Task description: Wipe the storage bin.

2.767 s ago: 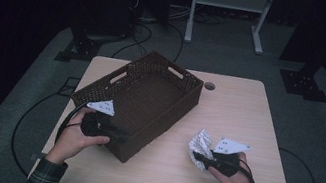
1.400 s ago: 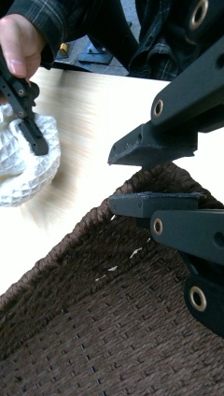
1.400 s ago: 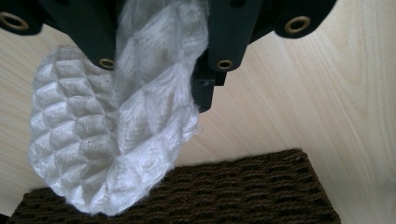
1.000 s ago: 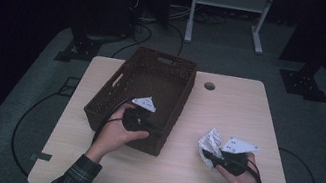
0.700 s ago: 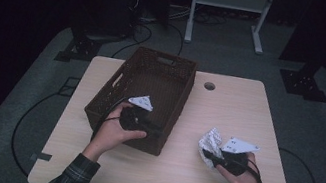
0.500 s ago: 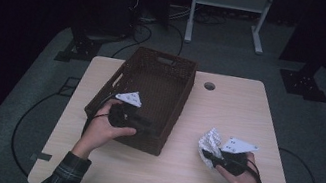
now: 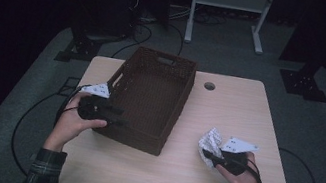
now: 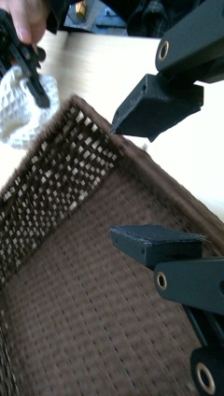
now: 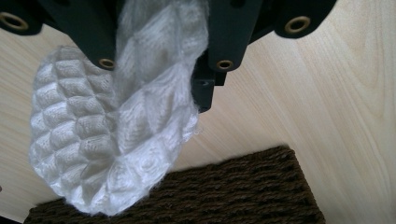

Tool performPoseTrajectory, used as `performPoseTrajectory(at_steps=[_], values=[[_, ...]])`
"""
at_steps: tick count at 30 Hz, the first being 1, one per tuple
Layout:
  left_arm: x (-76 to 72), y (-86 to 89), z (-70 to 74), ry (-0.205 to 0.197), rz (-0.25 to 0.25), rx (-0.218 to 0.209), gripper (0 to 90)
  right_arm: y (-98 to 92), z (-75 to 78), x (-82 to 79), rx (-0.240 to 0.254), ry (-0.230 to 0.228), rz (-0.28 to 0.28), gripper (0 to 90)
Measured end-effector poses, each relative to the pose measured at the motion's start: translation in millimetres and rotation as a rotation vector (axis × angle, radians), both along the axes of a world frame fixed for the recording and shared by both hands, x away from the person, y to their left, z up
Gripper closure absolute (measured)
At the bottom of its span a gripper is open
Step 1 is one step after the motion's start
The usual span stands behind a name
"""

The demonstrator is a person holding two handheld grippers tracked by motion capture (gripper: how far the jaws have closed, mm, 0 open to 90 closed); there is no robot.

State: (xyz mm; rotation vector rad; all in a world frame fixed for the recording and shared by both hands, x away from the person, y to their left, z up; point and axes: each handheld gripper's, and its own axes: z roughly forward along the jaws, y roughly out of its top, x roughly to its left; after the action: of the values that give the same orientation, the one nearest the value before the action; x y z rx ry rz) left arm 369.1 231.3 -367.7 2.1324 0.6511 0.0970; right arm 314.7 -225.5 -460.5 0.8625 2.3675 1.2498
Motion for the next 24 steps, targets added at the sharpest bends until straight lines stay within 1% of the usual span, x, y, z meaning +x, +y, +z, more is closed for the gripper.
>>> performPoseTrajectory(at_steps=[2, 4, 8, 10, 18, 21, 22, 24], values=[[1.2, 7.7, -1.6, 0.006, 0.009, -0.001, 42.7, -0.2, -0.1, 0.0, -0.001, -0.001, 0.001, 74.7], [2.7, 16.7, -3.9, 0.004, 0.021, 0.006, 43.0, -0.4, 0.0, -0.1, 0.001, -0.003, 0.000, 74.7], [5.0, 28.6, -7.8, 0.009, 0.040, 0.008, 43.2, -0.8, -0.1, 0.2, -0.001, -0.004, 0.000, 74.7], [5.7, 33.6, -9.0, 0.004, 0.042, 0.009, 43.2, -0.7, -0.1, 0.2, -0.001, -0.004, 0.001, 74.6], [8.0, 47.2, -15.4, 0.004, 0.057, 0.037, 42.3, -0.1, -0.3, -0.1, -0.004, -0.003, 0.004, 74.5], [10.0, 49.8, -20.9, 0.015, 0.059, 0.069, 42.6, -0.1, -0.3, -0.2, -0.003, -0.004, 0.004, 74.5], [10.7, 50.4, -22.7, 0.025, 0.060, 0.062, 42.5, 0.1, -0.2, -0.4, -0.002, -0.002, 0.003, 74.5], [10.9, 51.3, -24.2, 0.025, 0.052, 0.053, 42.5, 0.5, -0.4, -0.4, -0.005, -0.003, 0.004, 74.5]])
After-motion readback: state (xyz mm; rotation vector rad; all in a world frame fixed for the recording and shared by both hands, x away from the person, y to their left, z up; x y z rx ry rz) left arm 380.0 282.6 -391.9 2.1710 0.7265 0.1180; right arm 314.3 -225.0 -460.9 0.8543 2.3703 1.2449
